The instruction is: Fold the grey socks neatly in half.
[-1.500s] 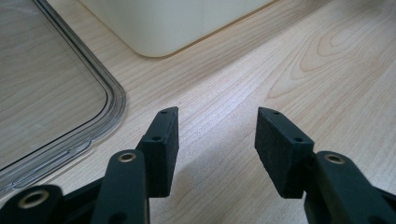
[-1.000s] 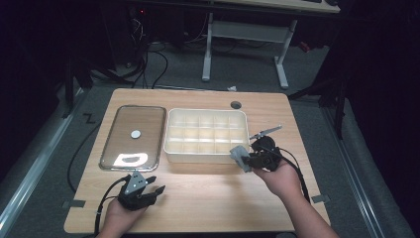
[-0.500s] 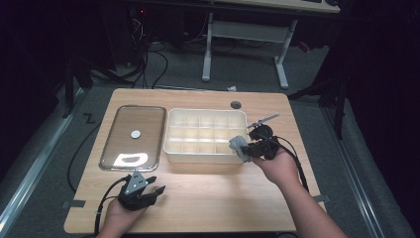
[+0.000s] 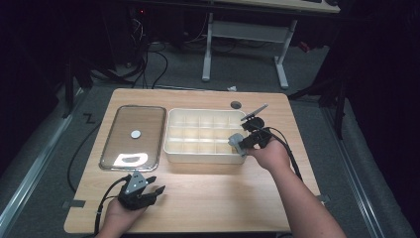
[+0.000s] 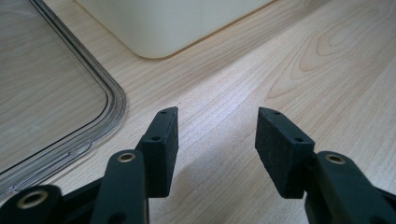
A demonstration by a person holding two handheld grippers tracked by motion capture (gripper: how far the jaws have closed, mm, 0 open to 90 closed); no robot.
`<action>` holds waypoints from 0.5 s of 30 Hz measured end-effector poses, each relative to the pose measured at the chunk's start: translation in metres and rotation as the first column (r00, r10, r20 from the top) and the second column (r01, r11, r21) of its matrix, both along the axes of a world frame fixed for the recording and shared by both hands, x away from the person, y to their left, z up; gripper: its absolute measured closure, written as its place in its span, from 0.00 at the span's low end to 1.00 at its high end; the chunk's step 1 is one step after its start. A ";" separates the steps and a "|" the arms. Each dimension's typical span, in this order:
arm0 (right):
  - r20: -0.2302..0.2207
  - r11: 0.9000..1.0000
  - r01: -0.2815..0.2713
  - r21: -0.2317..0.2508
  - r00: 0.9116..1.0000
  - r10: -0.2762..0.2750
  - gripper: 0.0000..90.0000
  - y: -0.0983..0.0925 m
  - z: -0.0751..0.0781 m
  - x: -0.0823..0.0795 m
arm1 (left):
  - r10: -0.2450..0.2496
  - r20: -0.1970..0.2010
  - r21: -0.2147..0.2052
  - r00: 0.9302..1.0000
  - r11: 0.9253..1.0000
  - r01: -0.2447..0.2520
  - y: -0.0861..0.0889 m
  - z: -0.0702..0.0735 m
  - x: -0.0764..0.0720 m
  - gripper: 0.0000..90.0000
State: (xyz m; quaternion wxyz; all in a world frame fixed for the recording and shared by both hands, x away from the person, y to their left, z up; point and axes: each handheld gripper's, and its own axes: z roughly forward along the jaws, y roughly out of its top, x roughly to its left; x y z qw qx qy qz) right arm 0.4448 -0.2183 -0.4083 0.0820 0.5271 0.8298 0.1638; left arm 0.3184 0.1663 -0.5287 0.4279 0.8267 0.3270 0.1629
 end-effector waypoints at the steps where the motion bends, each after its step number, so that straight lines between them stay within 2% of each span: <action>1: -0.013 1.000 -0.001 -0.011 1.000 0.001 0.83 0.001 -0.001 0.002 | -0.001 0.000 0.000 1.000 1.000 0.001 0.000 0.000 0.000 0.55; 8: -0.048 0.997 0.000 -0.080 0.999 -0.003 0.83 0.011 -0.010 0.011 | -0.002 -0.004 0.002 1.000 1.000 0.002 -0.001 0.000 0.000 0.55; 12: -0.070 0.995 -0.008 -0.095 0.998 0.001 0.83 0.014 -0.016 0.014 | -0.004 -0.002 0.007 1.000 1.000 0.004 -0.001 -0.001 0.000 0.55; 15: -0.085 0.996 -0.010 -0.083 0.996 0.003 0.83 0.014 -0.019 0.016 | 0.001 -0.003 0.008 1.000 1.000 -0.001 -0.001 -0.001 0.000 0.55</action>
